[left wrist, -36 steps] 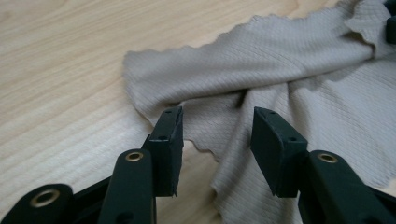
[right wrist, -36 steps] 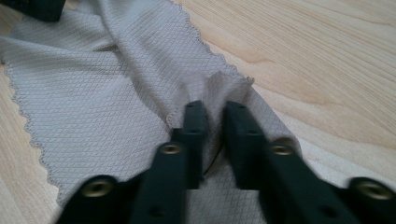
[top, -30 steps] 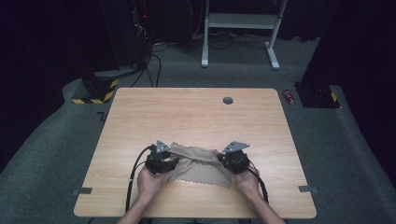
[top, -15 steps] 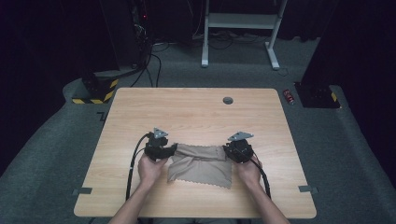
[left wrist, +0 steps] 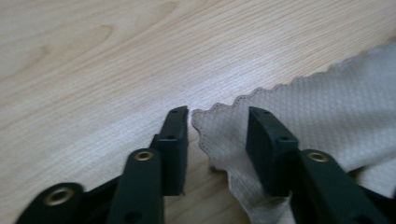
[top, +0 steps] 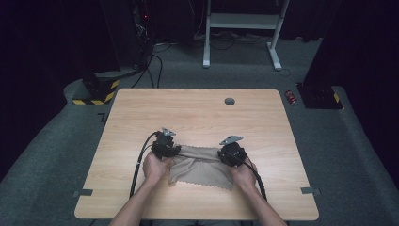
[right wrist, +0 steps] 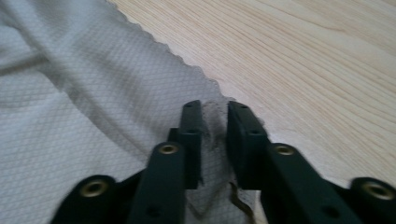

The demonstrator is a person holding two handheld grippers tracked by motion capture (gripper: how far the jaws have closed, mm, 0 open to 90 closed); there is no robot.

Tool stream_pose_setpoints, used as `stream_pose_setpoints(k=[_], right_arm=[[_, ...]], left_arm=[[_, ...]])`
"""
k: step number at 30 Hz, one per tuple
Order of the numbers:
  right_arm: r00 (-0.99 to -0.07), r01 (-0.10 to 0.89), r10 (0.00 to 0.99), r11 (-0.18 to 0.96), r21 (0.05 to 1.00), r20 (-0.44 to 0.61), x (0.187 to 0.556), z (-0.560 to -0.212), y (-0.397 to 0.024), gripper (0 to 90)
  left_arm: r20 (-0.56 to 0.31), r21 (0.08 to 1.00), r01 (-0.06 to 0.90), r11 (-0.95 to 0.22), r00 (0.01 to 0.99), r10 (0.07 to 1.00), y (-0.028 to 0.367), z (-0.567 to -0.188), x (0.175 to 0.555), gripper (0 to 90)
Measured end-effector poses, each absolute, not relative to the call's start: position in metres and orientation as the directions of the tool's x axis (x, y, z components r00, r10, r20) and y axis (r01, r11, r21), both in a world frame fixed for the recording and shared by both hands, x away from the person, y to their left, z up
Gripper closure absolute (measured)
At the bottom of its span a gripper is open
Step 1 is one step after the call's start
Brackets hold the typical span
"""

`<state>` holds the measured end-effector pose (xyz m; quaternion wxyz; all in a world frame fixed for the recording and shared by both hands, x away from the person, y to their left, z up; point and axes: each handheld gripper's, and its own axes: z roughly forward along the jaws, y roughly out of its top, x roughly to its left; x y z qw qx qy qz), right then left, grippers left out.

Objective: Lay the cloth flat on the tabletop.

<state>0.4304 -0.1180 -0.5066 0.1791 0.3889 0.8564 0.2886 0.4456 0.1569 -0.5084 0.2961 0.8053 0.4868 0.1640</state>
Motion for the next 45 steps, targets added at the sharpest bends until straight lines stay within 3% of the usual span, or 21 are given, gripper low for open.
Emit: stream_pose_setpoints(k=[1, 3, 4, 5, 9, 26, 34, 40, 43, 45], right_arm=[[-0.633, 0.563, 0.769, 0.531, 0.634, -0.082, 0.43, -0.507, -0.118, 79.8], [-0.633, 0.557, 0.768, 0.541, 0.63, -0.1, 0.43, -0.505, -0.12, 88.0], [-0.633, 0.557, 0.768, 0.541, 0.63, -0.1, 0.43, -0.505, -0.12, 88.0], [-0.634, 0.551, 0.765, 0.548, 0.629, -0.112, 0.43, -0.504, -0.121, 89.0], [-0.631, 0.546, 0.767, 0.547, 0.634, -0.119, 0.43, -0.502, -0.123, 89.4], [-0.587, 0.519, 0.804, 0.466, 0.716, -0.098, 0.444, -0.471, -0.142, 89.6], [-0.547, 0.561, 0.832, 0.447, 0.696, -0.093, 0.469, -0.479, -0.146, 89.5], [-0.533, 0.589, 0.845, 0.414, 0.694, -0.051, 0.484, -0.485, -0.149, 89.5], [-0.524, 0.611, 0.851, 0.408, 0.678, -0.039, 0.488, -0.493, -0.15, 89.5], [-0.511, 0.631, 0.859, 0.392, 0.67, -0.022, 0.493, -0.5, -0.151, 89.1]], left_arm=[[-0.024, 0.636, 0.687, -0.351, 0.472, 0.881, 0.157, -0.508, 0.446, 64.5], [-0.012, 0.628, 0.682, -0.376, 0.492, 0.871, 0.156, -0.507, 0.447, 71.3], [-0.009, 0.626, 0.678, -0.386, 0.501, 0.865, 0.155, -0.507, 0.447, 71.3], [-0.014, 0.621, 0.675, -0.399, 0.518, 0.855, 0.153, -0.506, 0.448, 77.9], [-0.022, 0.621, 0.668, -0.41, 0.538, 0.843, 0.152, -0.507, 0.447, 88.6], [-0.117, 0.695, 0.666, -0.27, 0.475, 0.872, 0.176, -0.489, 0.452, 89.7], [-0.004, 0.708, 0.623, -0.332, 0.474, 0.881, 0.16, -0.483, 0.473, 89.6], [-0.015, 0.71, 0.633, -0.308, 0.451, 0.892, 0.156, -0.489, 0.482, 89.6], [0.068, 0.698, 0.606, -0.382, 0.474, 0.878, 0.149, -0.494, 0.483, 89.6], [0.032, 0.689, 0.634, -0.351, 0.457, 0.889, 0.151, -0.501, 0.487, 89.0]])
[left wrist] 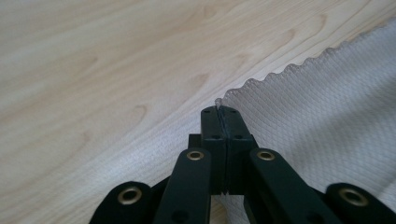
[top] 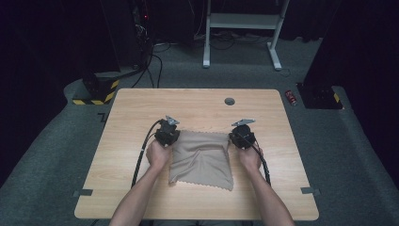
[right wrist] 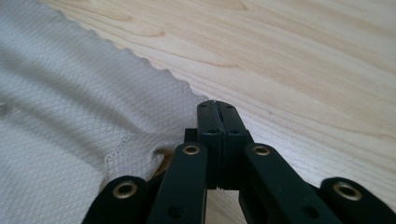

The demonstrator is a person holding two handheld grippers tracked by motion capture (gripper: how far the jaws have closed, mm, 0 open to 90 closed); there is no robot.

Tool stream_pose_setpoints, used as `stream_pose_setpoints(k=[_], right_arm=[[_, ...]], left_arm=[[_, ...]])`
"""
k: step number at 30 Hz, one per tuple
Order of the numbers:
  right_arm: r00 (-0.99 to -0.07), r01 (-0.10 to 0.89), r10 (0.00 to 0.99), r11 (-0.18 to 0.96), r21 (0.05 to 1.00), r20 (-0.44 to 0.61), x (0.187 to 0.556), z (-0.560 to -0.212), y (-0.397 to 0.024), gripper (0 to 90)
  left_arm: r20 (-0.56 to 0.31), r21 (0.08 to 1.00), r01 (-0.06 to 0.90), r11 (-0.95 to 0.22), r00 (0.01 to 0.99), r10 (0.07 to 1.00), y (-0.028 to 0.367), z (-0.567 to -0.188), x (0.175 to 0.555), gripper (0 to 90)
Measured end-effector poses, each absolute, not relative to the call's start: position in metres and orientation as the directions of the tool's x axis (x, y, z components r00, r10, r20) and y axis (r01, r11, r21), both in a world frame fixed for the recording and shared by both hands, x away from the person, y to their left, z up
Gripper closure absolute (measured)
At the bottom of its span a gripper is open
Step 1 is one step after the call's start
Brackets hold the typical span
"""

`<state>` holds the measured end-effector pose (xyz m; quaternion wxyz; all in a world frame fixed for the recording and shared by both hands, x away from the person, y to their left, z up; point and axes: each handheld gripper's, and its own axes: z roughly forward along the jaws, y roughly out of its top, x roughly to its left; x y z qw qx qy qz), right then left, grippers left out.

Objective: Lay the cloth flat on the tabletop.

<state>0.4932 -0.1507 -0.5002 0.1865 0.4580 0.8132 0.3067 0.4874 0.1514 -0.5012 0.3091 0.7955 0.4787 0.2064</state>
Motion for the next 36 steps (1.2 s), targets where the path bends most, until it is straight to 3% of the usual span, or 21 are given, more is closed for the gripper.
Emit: stream_pose_setpoints(k=[2, 3, 5, 6, 9, 15, 20, 22, 23, 24, 27, 32, 36], right_arm=[[-0.507, 0.634, 0.862, 0.388, 0.67, -0.019, 0.493, -0.501, -0.15, 88.6], [-0.503, 0.633, 0.864, 0.385, 0.672, -0.021, 0.492, -0.503, -0.149, 81.2], [-0.504, 0.632, 0.863, 0.385, 0.673, -0.021, 0.492, -0.502, -0.149, 79.9], [-0.508, 0.622, 0.861, 0.38, 0.685, -0.016, 0.488, -0.499, -0.149, 77.7], [-0.536, 0.584, 0.844, 0.38, 0.718, -0.01, 0.477, -0.488, -0.15, 75.3], [-0.606, 0.529, 0.794, 0.448, 0.72, -0.049, 0.451, -0.484, -0.139, 68.8], [-0.61, 0.543, 0.787, 0.501, 0.674, -0.094, 0.446, -0.499, -0.128, 59.7], [-0.607, 0.554, 0.789, 0.506, 0.661, -0.095, 0.446, -0.502, -0.127, 60.6], [-0.598, 0.561, 0.794, 0.511, 0.651, -0.107, 0.446, -0.505, -0.129, 72.9], [-0.598, 0.561, 0.794, 0.511, 0.651, -0.107, 0.446, -0.505, -0.129, 72.9], [-0.585, 0.569, 0.805, 0.496, 0.656, -0.101, 0.447, -0.501, -0.138, 89.2], [-0.553, 0.597, 0.829, 0.464, 0.655, -0.083, 0.453, -0.498, -0.152, 89.1], [-0.523, 0.645, 0.851, 0.431, 0.631, -0.047, 0.458, -0.504, -0.16, 83.3]], left_arm=[[0.019, 0.687, 0.644, -0.336, 0.446, 0.895, 0.152, -0.505, 0.489, 85.4], [0.022, 0.688, 0.642, -0.339, 0.448, 0.894, 0.151, -0.506, 0.488, 80.9], [0.023, 0.694, 0.637, -0.335, 0.446, 0.895, 0.151, -0.504, 0.486, 78.2], [0.021, 0.705, 0.629, -0.328, 0.444, 0.896, 0.153, -0.501, 0.482, 71.1], [0.02, 0.712, 0.622, -0.327, 0.447, 0.894, 0.154, -0.497, 0.475, 63.4], [0.026, 0.692, 0.624, -0.364, 0.482, 0.876, 0.153, -0.497, 0.46, 61.1], [0.023, 0.66, 0.653, -0.372, 0.478, 0.878, 0.149, -0.509, 0.463, 59.7], [0.028, 0.653, 0.657, -0.377, 0.477, 0.879, 0.149, -0.51, 0.464, 59.1], [0.03, 0.656, 0.655, -0.376, 0.475, 0.88, 0.149, -0.51, 0.464, 58.2], [0.031, 0.66, 0.654, -0.371, 0.47, 0.882, 0.149, -0.511, 0.465, 58.2], [0.04, 0.664, 0.65, -0.37, 0.463, 0.885, 0.151, -0.511, 0.467, 58.7], [0.03, 0.674, 0.649, -0.352, 0.453, 0.891, 0.153, -0.512, 0.469, 59.4], [0.031, 0.675, 0.648, -0.352, 0.452, 0.892, 0.153, -0.513, 0.469, 60.8]])
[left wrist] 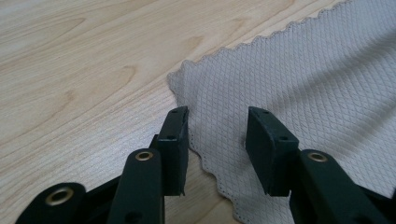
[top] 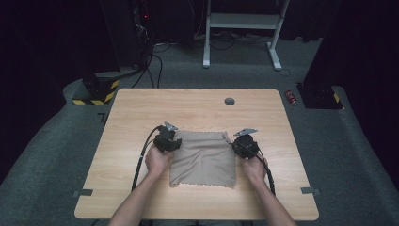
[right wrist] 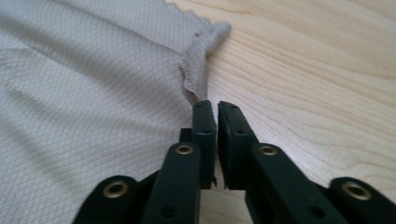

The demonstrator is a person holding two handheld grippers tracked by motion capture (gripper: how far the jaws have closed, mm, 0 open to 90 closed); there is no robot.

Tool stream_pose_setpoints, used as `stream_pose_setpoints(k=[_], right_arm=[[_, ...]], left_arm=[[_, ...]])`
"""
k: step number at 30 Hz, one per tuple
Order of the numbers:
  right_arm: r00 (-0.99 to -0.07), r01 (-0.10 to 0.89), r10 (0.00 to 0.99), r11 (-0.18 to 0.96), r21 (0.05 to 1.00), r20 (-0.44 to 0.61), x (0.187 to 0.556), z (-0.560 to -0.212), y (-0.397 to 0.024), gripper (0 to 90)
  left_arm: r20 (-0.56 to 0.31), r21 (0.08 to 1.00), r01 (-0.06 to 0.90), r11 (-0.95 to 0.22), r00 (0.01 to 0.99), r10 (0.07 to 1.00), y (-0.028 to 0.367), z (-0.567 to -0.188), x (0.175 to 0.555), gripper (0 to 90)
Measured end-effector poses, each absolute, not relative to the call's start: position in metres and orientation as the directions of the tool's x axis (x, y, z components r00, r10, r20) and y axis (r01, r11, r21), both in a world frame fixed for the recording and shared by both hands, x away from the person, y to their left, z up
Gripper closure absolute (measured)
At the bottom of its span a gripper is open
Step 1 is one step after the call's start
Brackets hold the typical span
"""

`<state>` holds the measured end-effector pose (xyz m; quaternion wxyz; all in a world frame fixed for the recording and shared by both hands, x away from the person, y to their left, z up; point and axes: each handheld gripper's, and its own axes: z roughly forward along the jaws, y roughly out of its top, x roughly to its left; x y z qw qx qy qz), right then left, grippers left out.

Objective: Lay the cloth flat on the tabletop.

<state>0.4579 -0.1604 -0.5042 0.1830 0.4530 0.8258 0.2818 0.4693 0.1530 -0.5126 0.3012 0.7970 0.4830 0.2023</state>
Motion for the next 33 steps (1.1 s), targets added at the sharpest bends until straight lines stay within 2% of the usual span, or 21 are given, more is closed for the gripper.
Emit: stream_pose_setpoints(k=[2, 3, 8, 10, 13, 19, 21, 22, 23, 24, 26, 27, 29, 31, 33], right_arm=[[-0.517, 0.643, 0.855, 0.42, 0.64, -0.042, 0.457, -0.503, -0.161, 80.5], [-0.525, 0.622, 0.85, 0.415, 0.664, -0.039, 0.454, -0.5, -0.159, 77.7], [-0.546, 0.584, 0.835, 0.435, 0.686, -0.065, 0.452, -0.495, -0.151, 75.6], [-0.548, 0.592, 0.833, 0.449, 0.669, -0.073, 0.455, -0.498, -0.147, 78.0], [-0.542, 0.612, 0.836, 0.461, 0.643, -0.085, 0.461, -0.504, -0.146, 88.5], [-0.512, 0.615, 0.855, 0.431, 0.66, -0.081, 0.463, -0.5, -0.154, 89.5], [-0.5, 0.627, 0.864, 0.415, 0.659, -0.068, 0.465, -0.5, -0.155, 85.3], [-0.5, 0.627, 0.864, 0.415, 0.659, -0.068, 0.465, -0.5, -0.155, 85.3], [-0.484, 0.659, 0.874, 0.399, 0.637, -0.047, 0.466, -0.504, -0.157, 70.7], [-0.484, 0.659, 0.874, 0.399, 0.637, -0.047, 0.466, -0.504, -0.157, 70.7], [-0.492, 0.637, 0.869, 0.407, 0.655, -0.061, 0.46, -0.503, -0.156, 69.0], [-0.535, 0.594, 0.843, 0.428, 0.682, -0.063, 0.45, -0.501, -0.153, 70.2], [-0.558, 0.571, 0.827, 0.443, 0.691, -0.069, 0.446, -0.5, -0.15, 71.0], [-0.613, 0.535, 0.788, 0.476, 0.698, -0.067, 0.435, -0.5, -0.143, 71.8], [-0.622, 0.535, 0.781, 0.481, 0.695, -0.061, 0.432, -0.501, -0.14, 71.4]], left_arm=[[0.026, 0.674, 0.647, -0.356, 0.461, 0.887, 0.153, -0.512, 0.469, 63.2], [0.015, 0.675, 0.649, -0.351, 0.464, 0.886, 0.152, -0.512, 0.468, 67.9], [0.006, 0.676, 0.643, -0.359, 0.482, 0.876, 0.151, -0.512, 0.468, 75.0], [0.005, 0.676, 0.641, -0.364, 0.49, 0.872, 0.151, -0.512, 0.468, 81.8], [0.016, 0.678, 0.632, -0.376, 0.498, 0.867, 0.15, -0.513, 0.468, 87.0], [0.047, 0.711, 0.598, -0.369, 0.484, 0.874, 0.149, -0.512, 0.468, 88.9], [0.031, 0.709, 0.617, -0.341, 0.457, 0.889, 0.15, -0.514, 0.47, 85.5], [0.031, 0.709, 0.617, -0.341, 0.457, 0.889, 0.15, -0.514, 0.47, 80.8], [0.026, 0.702, 0.629, -0.335, 0.447, 0.894, 0.151, -0.515, 0.471, 75.9], [0.026, 0.699, 0.631, -0.337, 0.448, 0.894, 0.152, -0.515, 0.47, 75.9], [0.03, 0.698, 0.629, -0.343, 0.452, 0.891, 0.152, -0.513, 0.468, 66.8], [0.031, 0.699, 0.627, -0.344, 0.454, 0.89, 0.152, -0.511, 0.467, 63.9], [0.024, 0.712, 0.617, -0.337, 0.458, 0.889, 0.15, -0.507, 0.462, 61.8], [0.01, 0.708, 0.613, -0.351, 0.489, 0.872, 0.145, -0.503, 0.452, 55.4], [0.007, 0.709, 0.603, -0.365, 0.511, 0.859, 0.143, -0.502, 0.446, 54.6]])
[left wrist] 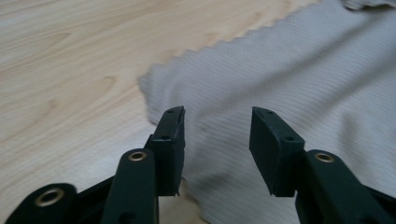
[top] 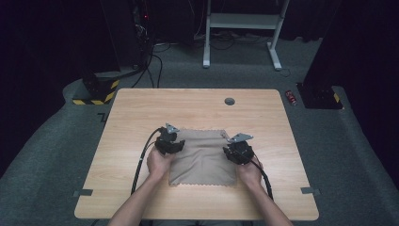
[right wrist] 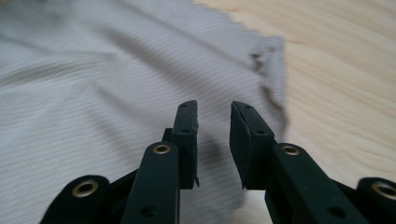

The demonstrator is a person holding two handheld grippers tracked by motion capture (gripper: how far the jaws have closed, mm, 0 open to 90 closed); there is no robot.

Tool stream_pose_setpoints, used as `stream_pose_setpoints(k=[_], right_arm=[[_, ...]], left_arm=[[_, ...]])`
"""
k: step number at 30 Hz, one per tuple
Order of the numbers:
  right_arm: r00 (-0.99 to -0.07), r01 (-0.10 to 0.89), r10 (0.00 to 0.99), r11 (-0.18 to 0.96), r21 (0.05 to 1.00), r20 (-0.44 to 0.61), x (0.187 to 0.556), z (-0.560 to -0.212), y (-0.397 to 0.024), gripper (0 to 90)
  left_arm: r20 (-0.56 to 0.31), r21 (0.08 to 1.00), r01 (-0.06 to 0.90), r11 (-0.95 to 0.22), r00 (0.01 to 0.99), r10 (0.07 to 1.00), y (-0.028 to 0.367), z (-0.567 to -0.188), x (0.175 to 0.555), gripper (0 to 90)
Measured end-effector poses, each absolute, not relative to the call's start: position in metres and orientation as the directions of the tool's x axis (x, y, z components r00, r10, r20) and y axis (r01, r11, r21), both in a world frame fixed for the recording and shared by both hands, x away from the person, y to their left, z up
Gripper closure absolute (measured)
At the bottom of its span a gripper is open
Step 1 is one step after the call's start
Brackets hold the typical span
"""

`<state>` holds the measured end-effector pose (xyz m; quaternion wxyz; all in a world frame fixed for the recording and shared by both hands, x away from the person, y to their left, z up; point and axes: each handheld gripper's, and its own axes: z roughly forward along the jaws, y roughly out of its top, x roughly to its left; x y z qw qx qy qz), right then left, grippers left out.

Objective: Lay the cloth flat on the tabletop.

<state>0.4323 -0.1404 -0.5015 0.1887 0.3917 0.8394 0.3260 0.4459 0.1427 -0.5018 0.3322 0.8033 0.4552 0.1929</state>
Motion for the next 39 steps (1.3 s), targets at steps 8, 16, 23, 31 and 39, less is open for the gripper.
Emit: stream_pose_setpoints(k=[8, 16, 23, 31, 39], right_arm=[[-0.681, 0.517, 0.732, 0.498, 0.696, -0.018, 0.399, -0.503, -0.144, 68.7], [-0.726, 0.48, 0.686, 0.554, 0.68, -0.047, 0.364, -0.507, -0.157, 71.9], [-0.746, 0.468, 0.663, 0.59, 0.659, -0.064, 0.354, -0.512, -0.161, 77.0], [-0.748, 0.475, 0.661, 0.589, 0.653, -0.053, 0.349, -0.51, -0.163, 73.5], [-0.753, 0.45, 0.656, 0.575, 0.683, -0.055, 0.335, -0.515, -0.169, 72.6]], left_arm=[[-0.014, 0.711, 0.561, -0.425, 0.615, 0.789, 0.145, -0.495, 0.388, 54.5], [-0.024, 0.672, 0.608, -0.423, 0.588, 0.808, 0.159, -0.508, 0.365, 62.5], [0.036, 0.653, 0.611, -0.448, 0.566, 0.824, 0.166, -0.51, 0.367, 62.7], [0.012, 0.678, 0.577, -0.455, 0.611, 0.791, 0.161, -0.507, 0.35, 58.2], [0.019, 0.715, 0.552, -0.429, 0.597, 0.802, 0.162, -0.519, 0.329, 57.4]])
